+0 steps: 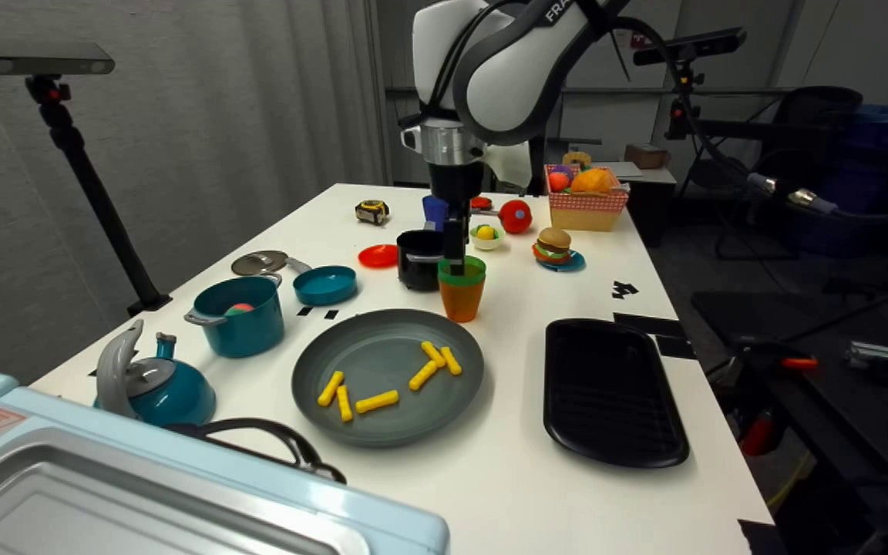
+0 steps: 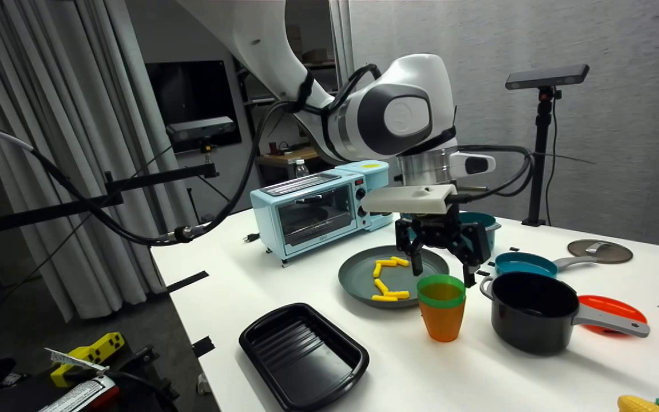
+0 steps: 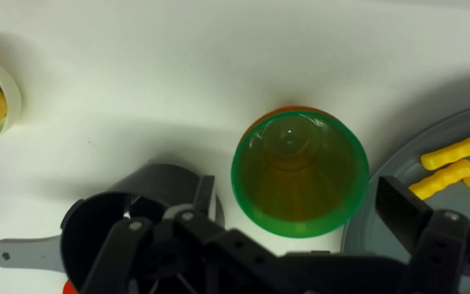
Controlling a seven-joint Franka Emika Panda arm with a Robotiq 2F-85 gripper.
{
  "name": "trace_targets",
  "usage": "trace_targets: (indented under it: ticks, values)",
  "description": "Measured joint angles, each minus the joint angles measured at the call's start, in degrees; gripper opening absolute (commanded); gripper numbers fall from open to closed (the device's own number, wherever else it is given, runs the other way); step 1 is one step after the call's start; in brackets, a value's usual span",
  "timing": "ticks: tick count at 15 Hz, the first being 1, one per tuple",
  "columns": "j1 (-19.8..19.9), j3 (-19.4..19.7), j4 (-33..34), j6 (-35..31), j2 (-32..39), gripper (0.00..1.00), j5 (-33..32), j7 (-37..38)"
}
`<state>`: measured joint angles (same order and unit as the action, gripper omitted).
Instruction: Pour the contents in the green cup onto the plate
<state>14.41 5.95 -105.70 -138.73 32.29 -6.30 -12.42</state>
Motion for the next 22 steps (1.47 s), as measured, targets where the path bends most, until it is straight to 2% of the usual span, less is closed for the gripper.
trace_targets:
  ticks: [7, 12, 22]
  values:
    - [-0.17, -1.56, -11.25, -13.75, -8.61, 1.00, 0.08, -1.72]
    - [-0.18, -4.43, -18.08, -19.54, -13.46, 1.00, 1.62, -3.87]
    - [-0.18, -5.87, -21.58, -21.53, -15.26, 1.00, 4.70, -5.53]
